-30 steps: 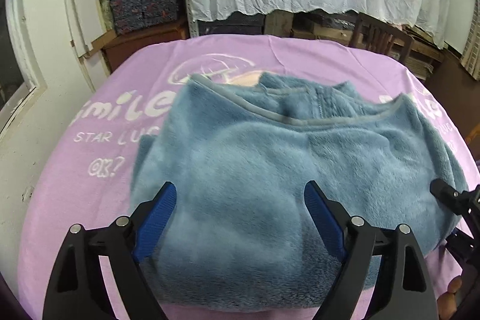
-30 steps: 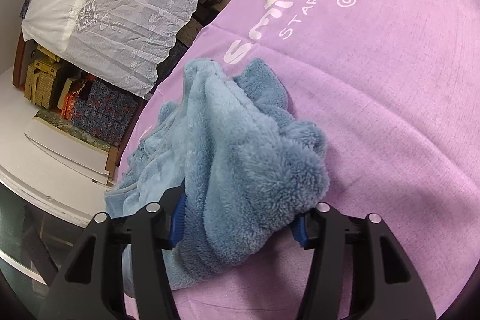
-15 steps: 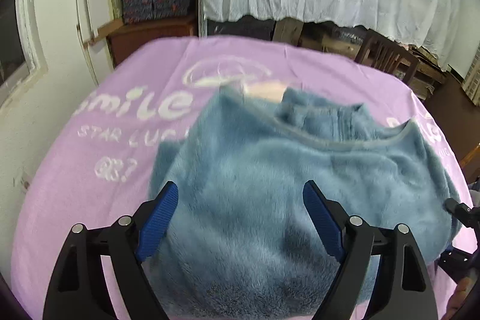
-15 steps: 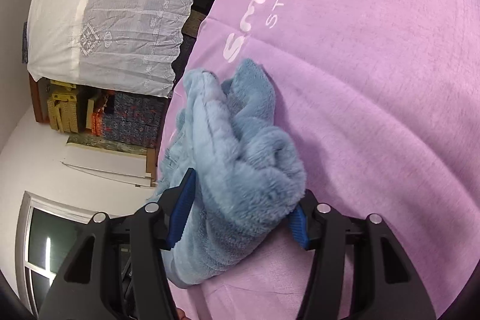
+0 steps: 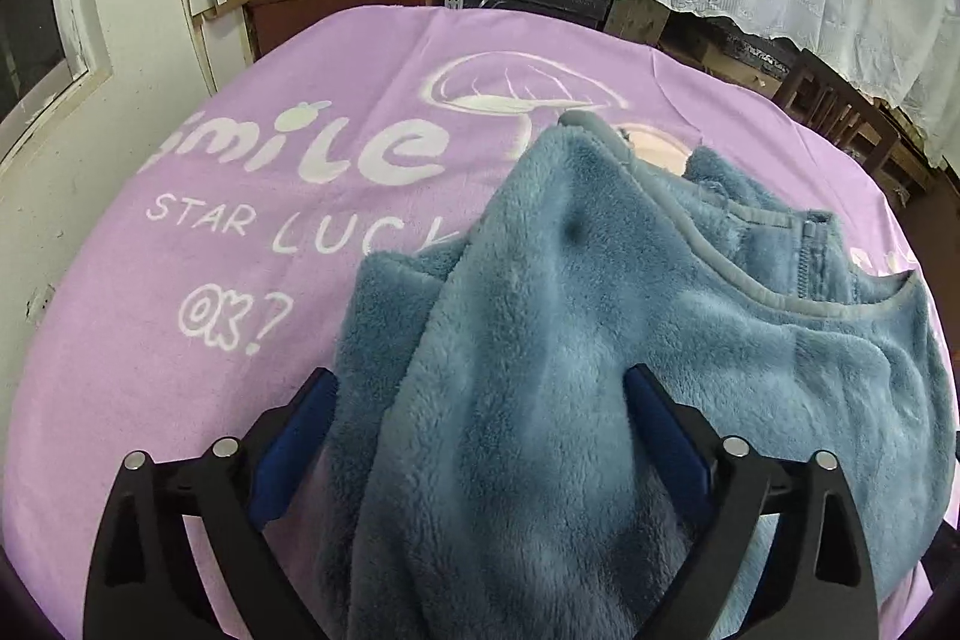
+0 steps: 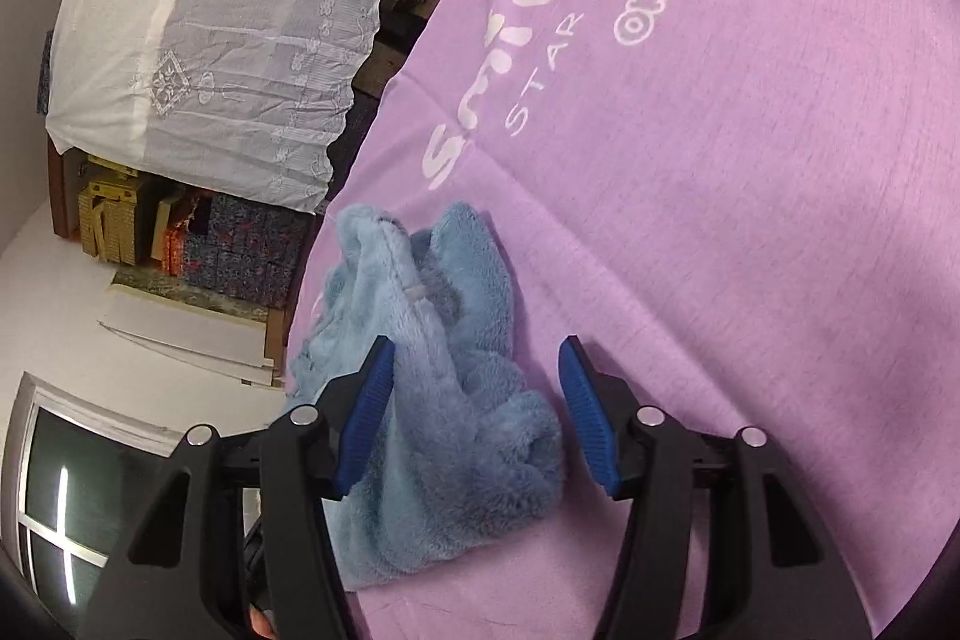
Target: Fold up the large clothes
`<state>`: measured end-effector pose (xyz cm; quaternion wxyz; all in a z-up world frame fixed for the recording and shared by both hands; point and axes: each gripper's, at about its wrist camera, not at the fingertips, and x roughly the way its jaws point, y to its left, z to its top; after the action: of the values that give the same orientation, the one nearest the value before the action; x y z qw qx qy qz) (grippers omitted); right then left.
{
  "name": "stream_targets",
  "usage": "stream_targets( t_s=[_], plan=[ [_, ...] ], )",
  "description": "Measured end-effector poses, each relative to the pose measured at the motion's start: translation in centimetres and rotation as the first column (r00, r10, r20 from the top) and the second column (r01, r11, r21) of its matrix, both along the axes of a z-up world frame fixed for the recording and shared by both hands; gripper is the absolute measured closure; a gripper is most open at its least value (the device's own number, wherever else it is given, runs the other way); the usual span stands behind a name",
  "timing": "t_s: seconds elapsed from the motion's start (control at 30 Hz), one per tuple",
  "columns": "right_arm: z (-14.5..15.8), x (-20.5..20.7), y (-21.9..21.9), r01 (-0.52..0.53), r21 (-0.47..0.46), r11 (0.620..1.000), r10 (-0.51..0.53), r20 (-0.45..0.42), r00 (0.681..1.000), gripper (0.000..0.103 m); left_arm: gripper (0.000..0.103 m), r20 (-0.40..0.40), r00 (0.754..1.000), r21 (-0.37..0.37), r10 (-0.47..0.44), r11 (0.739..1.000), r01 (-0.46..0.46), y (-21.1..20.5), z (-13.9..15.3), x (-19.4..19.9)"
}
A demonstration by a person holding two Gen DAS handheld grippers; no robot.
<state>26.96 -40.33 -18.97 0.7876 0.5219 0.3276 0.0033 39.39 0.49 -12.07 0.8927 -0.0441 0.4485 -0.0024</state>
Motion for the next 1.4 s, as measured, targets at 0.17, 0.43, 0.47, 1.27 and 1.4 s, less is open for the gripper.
stream_targets(
  t_s=[0.17, 0.43, 0.47, 1.27, 1.4],
  plan=[
    [0.4, -0.5, 1.1, -0.030, -0.028, 0.999, 0.030, -0.008, 1.000, 0.047, 0.009, 0.047, 0.999, 0.068, 0.008, 0.998, -0.011, 0.1, 1.6, -1.7],
    [1.2, -1.3, 1.5, -0.082, -0.084, 0.993, 0.081, -0.010, 0.997, 0.051, 0.013, -0.015, 0.999, -0.015, 0.031, 0.999, -0.031, 3.7, 2.3, -4.1],
    [1.2, -1.4, 1.7, -0.100, -0.097, 0.990, 0.099, -0.015, 0.995, 0.051, 0.013, -0.013, 1.000, -0.025, 0.027, 0.999, -0.027, 4.1, 2.4, -4.7],
    [1.5, -2.9, 2.4, -0.191, -0.290, 0.938, 0.172, -0.090, 0.981, 0.090, 0.084, -0.016, 0.990, -0.118, -0.139, 0.984, 0.137, 3.6, 0.6, -7.9],
    [1.7, -3.0, 2.7, -0.193, -0.315, 0.929, 0.168, -0.103, 0.980, 0.073, 0.072, -0.028, 0.991, -0.139, -0.132, 0.982, 0.127, 4.2, 0.3, -7.7]
  ],
)
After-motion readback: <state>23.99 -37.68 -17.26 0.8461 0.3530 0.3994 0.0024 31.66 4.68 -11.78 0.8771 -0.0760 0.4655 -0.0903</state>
